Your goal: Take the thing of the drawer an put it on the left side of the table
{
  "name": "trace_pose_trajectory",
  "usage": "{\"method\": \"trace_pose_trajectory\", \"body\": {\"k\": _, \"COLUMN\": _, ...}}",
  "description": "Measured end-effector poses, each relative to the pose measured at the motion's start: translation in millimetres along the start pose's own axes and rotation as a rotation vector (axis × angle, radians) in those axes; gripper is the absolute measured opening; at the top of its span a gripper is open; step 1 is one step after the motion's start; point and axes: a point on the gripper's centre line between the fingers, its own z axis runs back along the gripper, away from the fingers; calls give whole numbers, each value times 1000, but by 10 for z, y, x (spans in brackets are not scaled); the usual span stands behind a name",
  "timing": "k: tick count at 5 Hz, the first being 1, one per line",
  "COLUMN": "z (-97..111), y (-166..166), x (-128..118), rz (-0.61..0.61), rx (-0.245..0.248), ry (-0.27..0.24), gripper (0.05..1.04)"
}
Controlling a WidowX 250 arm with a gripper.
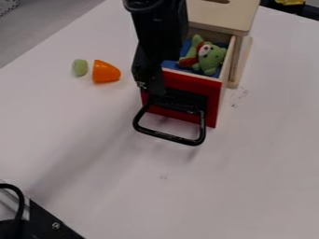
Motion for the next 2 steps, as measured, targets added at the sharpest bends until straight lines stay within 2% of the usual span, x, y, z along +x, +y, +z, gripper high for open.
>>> {"method": "trace_pose_trajectory", "body": {"k": 1, "z": -61, "y": -61, "x": -9, "rz": 0, "rx": -32, "ry": 5, "gripper": 998}}
{"method": "trace_pose_trajectory", "body": {"k": 2, "z": 64, "y": 17, "x": -17, "rz": 26, "rx": -1, "ry": 12, "gripper": 998}}
